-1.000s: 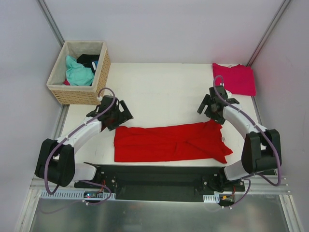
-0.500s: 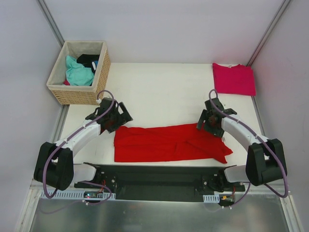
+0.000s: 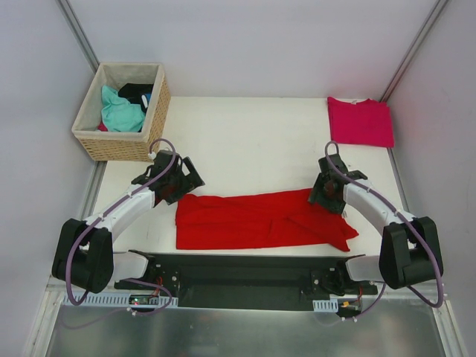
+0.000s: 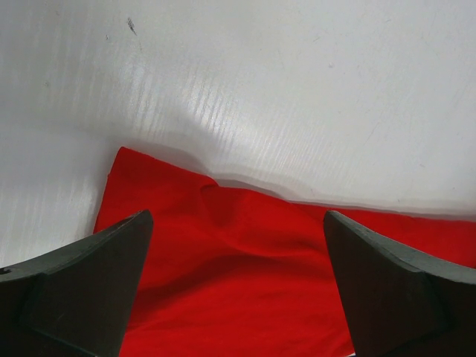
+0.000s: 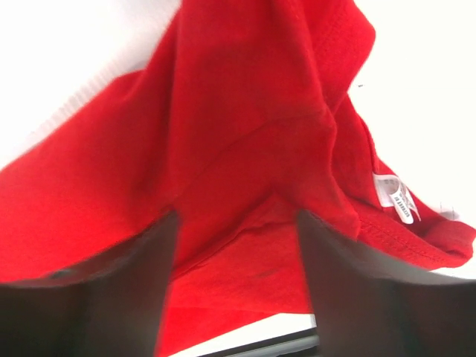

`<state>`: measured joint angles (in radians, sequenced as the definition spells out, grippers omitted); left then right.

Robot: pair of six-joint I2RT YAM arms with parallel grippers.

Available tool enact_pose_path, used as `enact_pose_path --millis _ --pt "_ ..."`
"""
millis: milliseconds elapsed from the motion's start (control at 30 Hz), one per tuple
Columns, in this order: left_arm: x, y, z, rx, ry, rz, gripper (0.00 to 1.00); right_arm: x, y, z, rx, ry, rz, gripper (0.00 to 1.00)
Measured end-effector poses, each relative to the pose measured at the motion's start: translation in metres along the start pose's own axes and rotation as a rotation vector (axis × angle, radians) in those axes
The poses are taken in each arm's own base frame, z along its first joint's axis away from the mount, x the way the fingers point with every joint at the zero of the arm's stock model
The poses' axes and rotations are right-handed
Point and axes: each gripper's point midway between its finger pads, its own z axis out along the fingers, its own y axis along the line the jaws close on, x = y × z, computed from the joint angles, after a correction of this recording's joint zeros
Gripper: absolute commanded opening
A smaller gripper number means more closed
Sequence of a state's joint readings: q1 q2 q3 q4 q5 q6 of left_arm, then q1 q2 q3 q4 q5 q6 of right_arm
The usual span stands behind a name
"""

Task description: Fold and stack the t-shirts

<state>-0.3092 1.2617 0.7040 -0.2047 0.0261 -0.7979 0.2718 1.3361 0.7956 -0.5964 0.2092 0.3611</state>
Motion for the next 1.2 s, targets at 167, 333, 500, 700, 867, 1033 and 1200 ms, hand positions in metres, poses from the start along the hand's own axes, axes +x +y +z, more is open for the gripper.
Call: enact_pose_path --millis 167,333,500,700,867,1033,1200 --pt "0.0 0.0 0.0 0.0 0.0 0.0 0.99 0.006 -0.008 0.006 0.011 0.023 0.027 0.33" --pt "0.0 0.0 0.0 0.0 0.0 0.0 0.99 0.011 -0.014 0.009 0.02 0.037 0.034 0.19" --pt "0.0 0.0 0.0 0.0 0.0 0.0 0.99 0.009 -0.013 0.006 0.012 0.025 0.04 0.01" --pt "0.0 0.0 0.0 0.0 0.0 -0.001 0.99 0.009 -0.013 0.004 0.006 0.021 0.042 0.01" --pt "0.0 0.0 0.0 0.0 0.001 -0.001 0.99 0.016 -0.002 -0.007 -0.033 0.015 0.005 0.01" --pt "0.003 -0.002 0.0 0.004 0.007 0.006 0.99 0.035 0.021 -0.025 -0.097 0.015 -0.092 0.01" --pt "0.005 -0.004 0.0 0.007 0.01 0.007 0.99 0.053 0.034 -0.038 -0.132 0.017 -0.16 0.01"
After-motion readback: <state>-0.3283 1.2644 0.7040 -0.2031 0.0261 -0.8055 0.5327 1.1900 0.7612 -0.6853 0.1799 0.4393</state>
